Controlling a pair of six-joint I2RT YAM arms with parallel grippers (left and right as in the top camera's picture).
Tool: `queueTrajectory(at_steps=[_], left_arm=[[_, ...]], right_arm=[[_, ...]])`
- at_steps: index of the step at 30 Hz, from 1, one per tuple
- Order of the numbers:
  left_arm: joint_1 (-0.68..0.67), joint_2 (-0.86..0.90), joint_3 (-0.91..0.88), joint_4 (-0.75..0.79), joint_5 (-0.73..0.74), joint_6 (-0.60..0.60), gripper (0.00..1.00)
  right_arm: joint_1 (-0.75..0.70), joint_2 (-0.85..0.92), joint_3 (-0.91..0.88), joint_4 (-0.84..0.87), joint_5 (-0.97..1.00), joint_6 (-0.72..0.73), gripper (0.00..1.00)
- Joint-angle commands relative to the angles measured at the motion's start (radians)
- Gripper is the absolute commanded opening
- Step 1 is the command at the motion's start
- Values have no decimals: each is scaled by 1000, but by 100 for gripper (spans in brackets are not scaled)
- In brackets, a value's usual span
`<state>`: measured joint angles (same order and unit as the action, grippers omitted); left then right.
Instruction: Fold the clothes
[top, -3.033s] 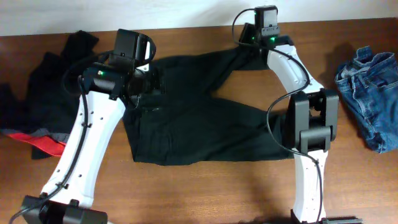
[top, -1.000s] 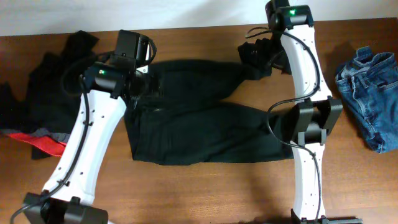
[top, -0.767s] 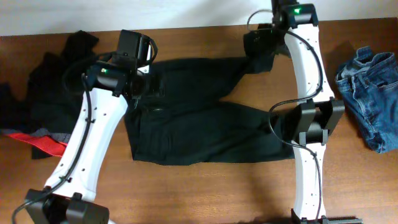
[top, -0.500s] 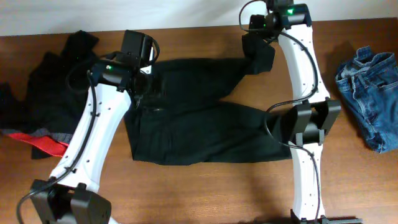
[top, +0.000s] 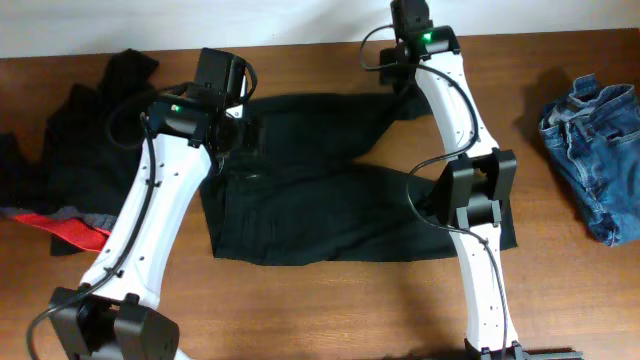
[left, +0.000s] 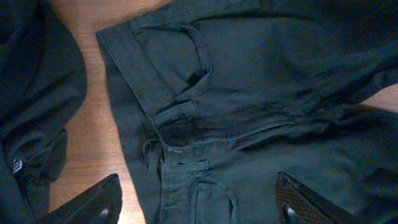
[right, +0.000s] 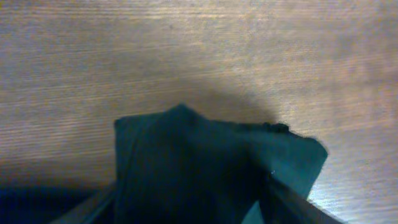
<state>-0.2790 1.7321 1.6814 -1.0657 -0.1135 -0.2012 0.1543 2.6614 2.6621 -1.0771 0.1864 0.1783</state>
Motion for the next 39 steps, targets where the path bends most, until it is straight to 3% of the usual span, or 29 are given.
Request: queueTrajectory(at_steps=[1,3,9,14,17,20,26,28,30,32,34,39], left_arm=[[0,7,15,3,-16,17,78],[0,7,15,2,-16,17,78],[0,7,15,10,-16,17,78],[0,7,15,10,-16,17,78],[0,8,15,11,-16,17,78],[0,9,15,16,-16,17,78],[0,21,15,19,-15,17,78],[0,27,15,21,-15,17,78],[0,34,15,22,-15,17,78],[0,38,15,22,-15,17,78],[0,39,15,22,-15,17,78],[-1,39,15,22,-14,16,78]], right_arm=[[1,-3,-2,-5,97,-18,56],[-2,-9,3,-8,103,-17,40],[-29,-83,35,-4,44,100,26],[-120,-131,92,21,-289,229,13],[-171,-131,104,65,-505,231,4],[-221,-131,104,104,-659,246,4],[-283,-130,103,40,-676,276,4],[-295,-130,103,-8,-671,276,5],[-303,-130,103,-71,-652,276,14],[-307,-130,103,-143,-614,276,49],[-313,-129,100,-209,-578,297,57],[-327,-119,51,-331,-567,312,57]])
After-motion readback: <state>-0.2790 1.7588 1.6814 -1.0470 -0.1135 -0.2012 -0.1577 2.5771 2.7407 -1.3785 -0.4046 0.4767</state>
